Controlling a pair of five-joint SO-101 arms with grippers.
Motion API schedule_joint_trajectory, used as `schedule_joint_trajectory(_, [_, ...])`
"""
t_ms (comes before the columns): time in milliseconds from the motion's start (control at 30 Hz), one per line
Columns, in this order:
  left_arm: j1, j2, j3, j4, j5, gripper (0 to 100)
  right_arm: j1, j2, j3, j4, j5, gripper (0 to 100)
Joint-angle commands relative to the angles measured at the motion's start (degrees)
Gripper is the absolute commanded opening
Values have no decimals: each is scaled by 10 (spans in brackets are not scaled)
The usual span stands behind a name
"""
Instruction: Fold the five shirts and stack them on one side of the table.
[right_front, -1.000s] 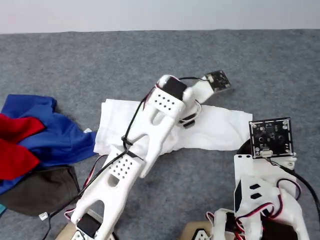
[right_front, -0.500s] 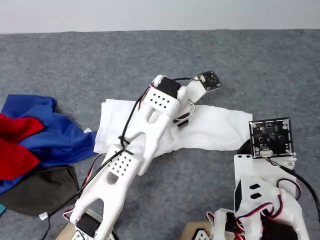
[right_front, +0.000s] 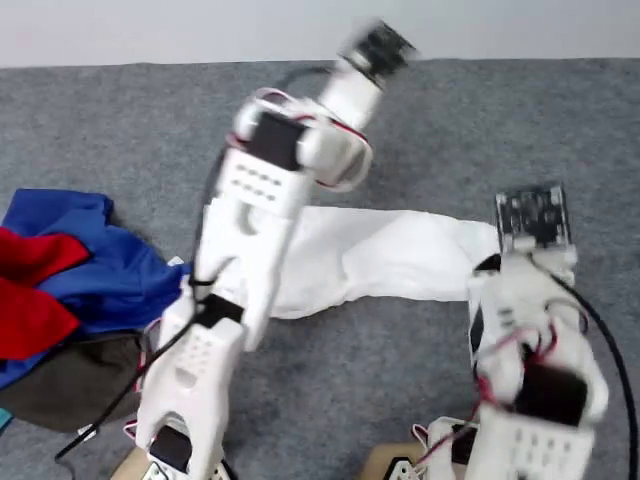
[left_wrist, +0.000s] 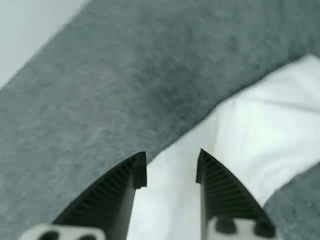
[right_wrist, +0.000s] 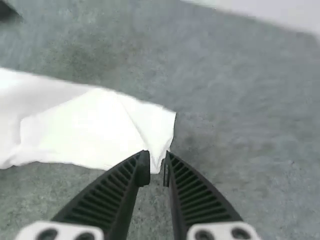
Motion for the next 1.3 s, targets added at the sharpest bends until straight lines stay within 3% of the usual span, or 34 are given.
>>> schedule_joint_trajectory(0, [-48, -82, -15, 14, 53, 141, -36, 109, -5, -40, -5, 64])
schedule_joint_trajectory(233, [-127, -138, -10, 15, 57, 81, -131, 269, -5, -123, -3, 22])
schedule_joint_trajectory(600, [-171, -195, 113, 14, 56, 81, -136, 502, -92, -157, -1, 21])
schedule_joint_trajectory(733, [-171, -208, 130, 14, 56, 81, -102, 564, -99, -149, 5, 19])
schedule_joint_trajectory(1100, [-171, -211, 130, 14, 33, 81, 22, 575, -98, -88, 107, 18])
schedule_joint_trajectory(1267, [-171, -212, 130, 14, 33, 80, -1, 528, -142, -31, 103, 18])
